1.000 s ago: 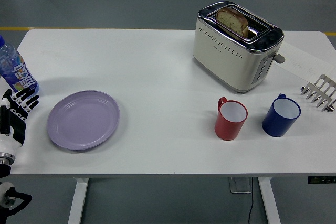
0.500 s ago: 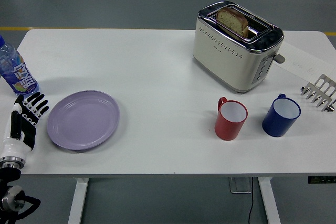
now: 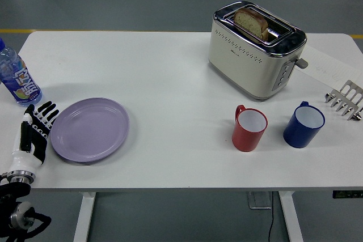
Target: Push plate across desktop
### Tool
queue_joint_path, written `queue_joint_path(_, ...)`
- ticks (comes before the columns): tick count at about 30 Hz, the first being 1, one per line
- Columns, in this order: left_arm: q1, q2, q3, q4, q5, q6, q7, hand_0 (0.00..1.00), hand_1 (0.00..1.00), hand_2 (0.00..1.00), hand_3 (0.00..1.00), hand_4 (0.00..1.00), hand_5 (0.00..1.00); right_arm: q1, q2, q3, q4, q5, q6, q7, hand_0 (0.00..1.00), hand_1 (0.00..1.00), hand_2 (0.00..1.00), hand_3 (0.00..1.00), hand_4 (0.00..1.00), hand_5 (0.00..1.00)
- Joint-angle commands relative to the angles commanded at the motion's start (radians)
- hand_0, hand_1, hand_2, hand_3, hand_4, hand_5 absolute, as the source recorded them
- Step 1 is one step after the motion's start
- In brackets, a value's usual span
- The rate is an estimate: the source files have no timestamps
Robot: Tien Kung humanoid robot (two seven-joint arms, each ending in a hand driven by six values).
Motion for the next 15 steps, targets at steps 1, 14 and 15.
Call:
queue_joint_path(1,-0.001,-0.001,0.001,0.000,0.000,0.000,0.000,0.817,0.822,0.816,0.723,0.540,0.998,0.000,0.000,0.000,0.000,0.000,0.000,0.000,0.553,0.466,0.609,0.587,0.323,0.514)
queue_joint_path(14,-0.013,-0.032,0.029,-0.018,0.006,0.011,-0.002,0.824,0.833,0.829,0.724,0.538,0.998,-0.001,0.001,0.007,0.001,-0.021,0.002,-0.004,0.553,0.466,0.609,0.587,0.323,0.514)
queue_joint_path(15,-0.014,-0.034,0.029,-0.019,0.006,0.011,-0.002,0.824,0.833,0.829,0.724,0.538,0.998,0.000,0.000,0.007,0.001,-0.022,0.002,-0.004,0.553,0.466,0.609,0.587,0.323,0.514)
